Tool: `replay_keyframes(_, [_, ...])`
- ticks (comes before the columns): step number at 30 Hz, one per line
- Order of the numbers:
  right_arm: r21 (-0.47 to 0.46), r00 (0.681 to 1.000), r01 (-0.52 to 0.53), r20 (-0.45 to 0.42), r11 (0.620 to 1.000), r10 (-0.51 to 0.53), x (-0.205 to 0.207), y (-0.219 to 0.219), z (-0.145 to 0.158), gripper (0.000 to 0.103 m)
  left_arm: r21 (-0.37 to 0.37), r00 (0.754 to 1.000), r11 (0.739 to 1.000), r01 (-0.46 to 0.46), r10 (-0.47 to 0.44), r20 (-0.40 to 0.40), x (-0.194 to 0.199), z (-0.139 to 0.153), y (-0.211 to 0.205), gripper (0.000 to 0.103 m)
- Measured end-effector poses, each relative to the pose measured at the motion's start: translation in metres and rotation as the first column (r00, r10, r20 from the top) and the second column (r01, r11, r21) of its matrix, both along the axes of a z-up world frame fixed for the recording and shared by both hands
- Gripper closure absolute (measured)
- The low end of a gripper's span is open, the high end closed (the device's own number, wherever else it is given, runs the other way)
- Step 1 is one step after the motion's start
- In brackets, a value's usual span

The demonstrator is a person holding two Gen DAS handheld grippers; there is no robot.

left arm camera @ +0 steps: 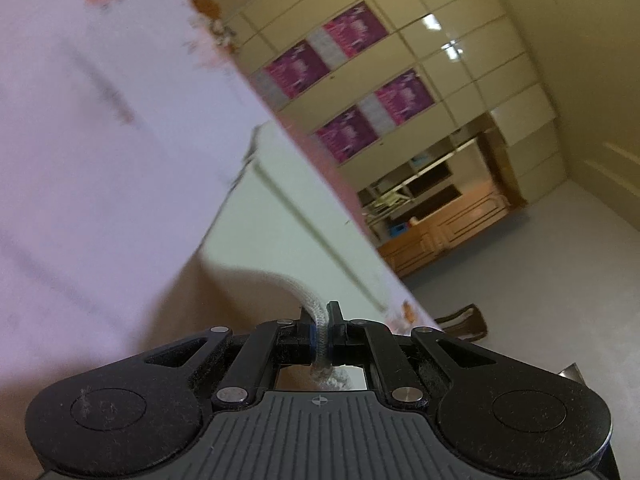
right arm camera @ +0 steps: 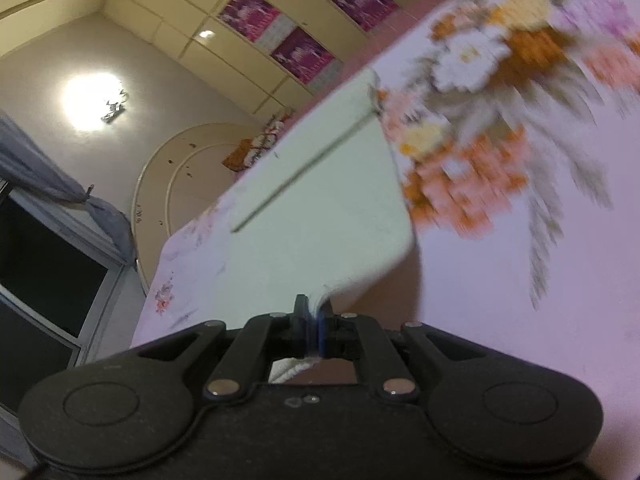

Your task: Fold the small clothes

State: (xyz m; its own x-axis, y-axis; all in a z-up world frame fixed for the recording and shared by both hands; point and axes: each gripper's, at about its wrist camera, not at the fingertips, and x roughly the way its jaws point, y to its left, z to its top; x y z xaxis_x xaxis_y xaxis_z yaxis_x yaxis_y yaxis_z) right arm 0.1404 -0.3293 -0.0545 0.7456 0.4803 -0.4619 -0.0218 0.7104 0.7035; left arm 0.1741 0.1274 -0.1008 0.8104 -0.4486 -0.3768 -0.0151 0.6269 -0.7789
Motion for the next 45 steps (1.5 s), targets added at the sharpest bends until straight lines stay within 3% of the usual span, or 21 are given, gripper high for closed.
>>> replay_keyframes(8, [-0.058,0.995,0.008,0.097,0.998,-0.002,0.076,-0.013,0.045,0.098,-0.016,0.998,1.000,0.003,-0.002,0.063,0.102,0.031,0.000,0.098])
replay_keyframes(14, [-0.085,0.993,0.019,0.116,0.996,-0.010,0.155,-0.021,0.056,0.098,0.004,0.997,1.000,0.013,-0.013,0.081,0.203,0.032,-0.011,0.098])
replay_keyframes(24, [-0.135,0.998,0.027,0.055,0.991,-0.020,0.289,-0.022,0.021,0.098,0.036,1.000,0.999,0.024,-0.024,0.009,0.330,-0.011,-0.015,0.098])
replay_keyframes(36, [-0.120,0.997,0.041,-0.053,0.992,-0.048,0.369,-0.026,-0.037,0.098,0.091,0.999,0.995,0.040,-0.038,-0.025,0.415,-0.052,-0.020,0.097])
replay_keyframes(37, [-0.118,0.998,0.036,-0.050,0.992,-0.042,0.374,-0.025,-0.040,0.094,0.089,0.999,0.996,0.030,-0.028,-0.030,0.418,-0.053,-0.019,0.094])
replay_keyframes(38, [-0.127,0.998,0.036,-0.041,0.991,-0.042,0.376,-0.024,-0.041,0.092,0.089,0.999,0.996,0.019,-0.016,-0.033,0.421,-0.053,-0.018,0.060])
replay_keyframes(40, [-0.145,0.998,0.069,-0.006,0.987,-0.070,0.379,-0.026,-0.036,0.069,0.130,0.999,0.990,-0.049,0.046,0.022,0.416,-0.046,-0.015,0.011])
replay_keyframes(42, [-0.135,0.992,0.113,0.068,0.984,-0.104,0.368,-0.031,-0.030,0.047,0.188,0.997,0.982,-0.030,0.016,0.072,0.415,-0.037,-0.014,0.013])
replay_keyframes(44, [-0.138,0.991,0.105,0.092,0.985,-0.093,0.365,-0.035,-0.027,0.051,0.242,0.997,0.970,0.019,-0.036,0.063,0.420,-0.033,-0.017,0.029])
replay_keyframes(45, [-0.149,0.993,0.093,0.091,0.984,-0.080,0.365,-0.037,-0.026,0.056,0.285,0.996,0.957,0.051,-0.068,0.049,0.424,-0.031,-0.021,0.032])
